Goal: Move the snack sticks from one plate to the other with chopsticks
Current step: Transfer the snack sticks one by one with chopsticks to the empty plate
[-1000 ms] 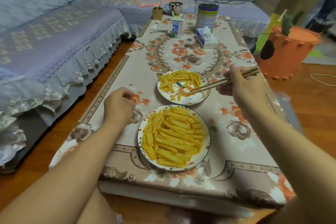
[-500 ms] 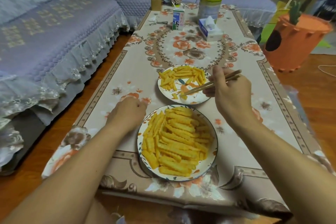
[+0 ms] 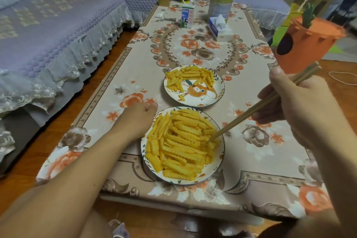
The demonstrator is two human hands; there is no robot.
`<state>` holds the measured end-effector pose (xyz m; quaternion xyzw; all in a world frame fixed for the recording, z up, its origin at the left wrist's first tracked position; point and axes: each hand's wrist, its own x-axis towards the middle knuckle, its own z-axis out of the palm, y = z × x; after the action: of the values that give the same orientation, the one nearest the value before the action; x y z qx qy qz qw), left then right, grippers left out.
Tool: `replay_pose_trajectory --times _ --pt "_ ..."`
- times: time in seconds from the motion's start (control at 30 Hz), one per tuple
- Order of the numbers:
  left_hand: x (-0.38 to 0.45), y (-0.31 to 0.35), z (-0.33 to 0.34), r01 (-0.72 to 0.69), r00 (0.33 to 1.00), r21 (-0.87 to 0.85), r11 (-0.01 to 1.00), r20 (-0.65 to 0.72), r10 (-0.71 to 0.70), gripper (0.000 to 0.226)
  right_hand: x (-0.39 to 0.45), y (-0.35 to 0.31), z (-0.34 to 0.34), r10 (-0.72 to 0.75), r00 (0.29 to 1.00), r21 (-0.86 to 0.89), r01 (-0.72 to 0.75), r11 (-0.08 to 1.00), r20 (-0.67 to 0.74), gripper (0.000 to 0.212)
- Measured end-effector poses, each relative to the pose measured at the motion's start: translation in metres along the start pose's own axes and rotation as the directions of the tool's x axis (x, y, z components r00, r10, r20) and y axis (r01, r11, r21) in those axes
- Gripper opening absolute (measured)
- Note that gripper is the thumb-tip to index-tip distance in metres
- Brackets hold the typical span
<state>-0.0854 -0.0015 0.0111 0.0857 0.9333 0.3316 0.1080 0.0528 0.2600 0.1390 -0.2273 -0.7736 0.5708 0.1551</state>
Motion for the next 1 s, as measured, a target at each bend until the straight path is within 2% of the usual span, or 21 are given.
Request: replay_pose_trajectory --times 0.13,0.4,0.67,0.8,0.87,1.0 --pt "-0.005 0.002 0.002 -0.01 1.0 -0.007 1.0 -0.017 0.01 0.053 -0.002 0.0 0.001 -0.018 0.999 -0.046 0.02 0.999 0.038 0.05" --pt "-0.007 -0.009 0.008 -0.037 0.997 -0.028 0.999 -0.062 0.035 0.063 0.011 0.008 0.0 -0.162 0.97 0.07 0.177 0.982 -0.18 0.038" --pt "-0.002 -0.012 0.008 -0.024 0.998 -0.021 0.999 -0.053 0.023 0.071 0.038 0.032 0.063 -0.149 0.983 0.159 0.165 0.973 -0.11 0.037" --pt "-0.002 -0.008 0.009 -0.024 0.998 -0.018 1.0 -0.065 0.023 0.062 0.036 0.038 0.088 -0.195 0.977 0.085 0.203 0.976 -0.089 0.025" --pt "-0.002 -0.007 0.007 -0.025 0.998 -0.03 0.999 -0.061 0.023 0.059 0.033 0.044 0.094 -0.235 0.97 0.026 0.237 0.971 -0.064 0.025" --pt "-0.002 -0.004 0.006 -0.049 0.998 -0.041 0.998 -0.033 0.048 0.057 0.032 0.05 0.093 -0.256 0.964 0.023 0.258 0.966 -0.068 0.026"
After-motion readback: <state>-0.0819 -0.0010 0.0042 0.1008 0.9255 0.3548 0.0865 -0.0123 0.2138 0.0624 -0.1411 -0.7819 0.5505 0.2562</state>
